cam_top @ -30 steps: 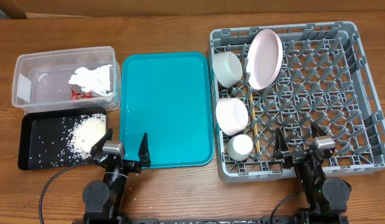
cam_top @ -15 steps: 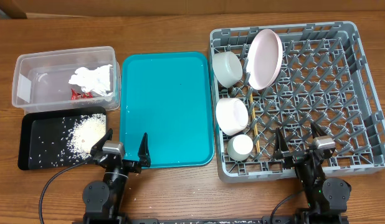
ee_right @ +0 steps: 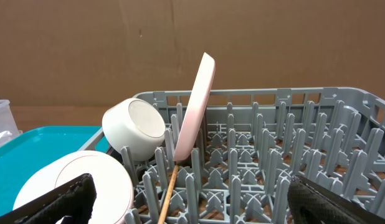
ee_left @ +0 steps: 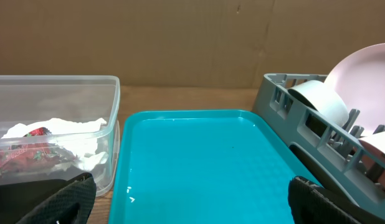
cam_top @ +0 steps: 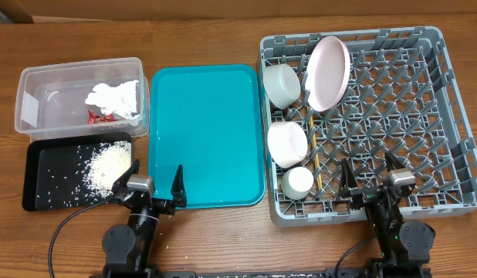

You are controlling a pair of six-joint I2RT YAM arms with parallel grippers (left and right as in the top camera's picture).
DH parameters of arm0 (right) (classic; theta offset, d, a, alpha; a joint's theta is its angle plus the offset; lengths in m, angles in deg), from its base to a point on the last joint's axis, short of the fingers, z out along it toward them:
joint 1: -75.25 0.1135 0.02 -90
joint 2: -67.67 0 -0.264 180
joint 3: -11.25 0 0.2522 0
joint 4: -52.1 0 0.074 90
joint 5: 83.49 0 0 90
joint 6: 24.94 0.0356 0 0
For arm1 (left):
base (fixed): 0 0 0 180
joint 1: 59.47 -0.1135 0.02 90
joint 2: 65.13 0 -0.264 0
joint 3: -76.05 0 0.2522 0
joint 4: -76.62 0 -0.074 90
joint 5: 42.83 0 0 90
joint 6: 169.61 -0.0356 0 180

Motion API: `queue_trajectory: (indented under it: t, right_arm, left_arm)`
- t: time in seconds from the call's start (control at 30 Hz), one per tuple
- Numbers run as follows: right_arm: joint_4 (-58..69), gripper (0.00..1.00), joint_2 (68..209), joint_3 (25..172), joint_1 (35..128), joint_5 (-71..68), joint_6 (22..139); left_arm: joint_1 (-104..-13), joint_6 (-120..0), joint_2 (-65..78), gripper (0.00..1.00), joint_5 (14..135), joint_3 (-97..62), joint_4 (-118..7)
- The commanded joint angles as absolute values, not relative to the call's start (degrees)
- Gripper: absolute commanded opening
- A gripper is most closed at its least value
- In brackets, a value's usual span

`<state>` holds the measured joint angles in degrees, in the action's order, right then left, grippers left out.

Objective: Sort waste into correct bins and load items into the dishwasher

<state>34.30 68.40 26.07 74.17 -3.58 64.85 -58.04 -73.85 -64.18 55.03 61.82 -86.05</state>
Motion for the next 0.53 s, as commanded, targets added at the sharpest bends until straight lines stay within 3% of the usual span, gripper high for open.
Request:
queue_trajectory:
  t: [0.0,0.5]
  right_arm:
    - [34.7,1.00,67.8,25.5,74.0,-3.6,65.0]
    - [34.7,1.00,67.8,25.5,74.0,-3.6,65.0]
  left_arm:
    - [-58.0,-74.5,-64.9,1.00,54.2,62.0,-85.8]
    - [-58.0,-74.5,-64.9,1.00,54.2,62.0,-85.8]
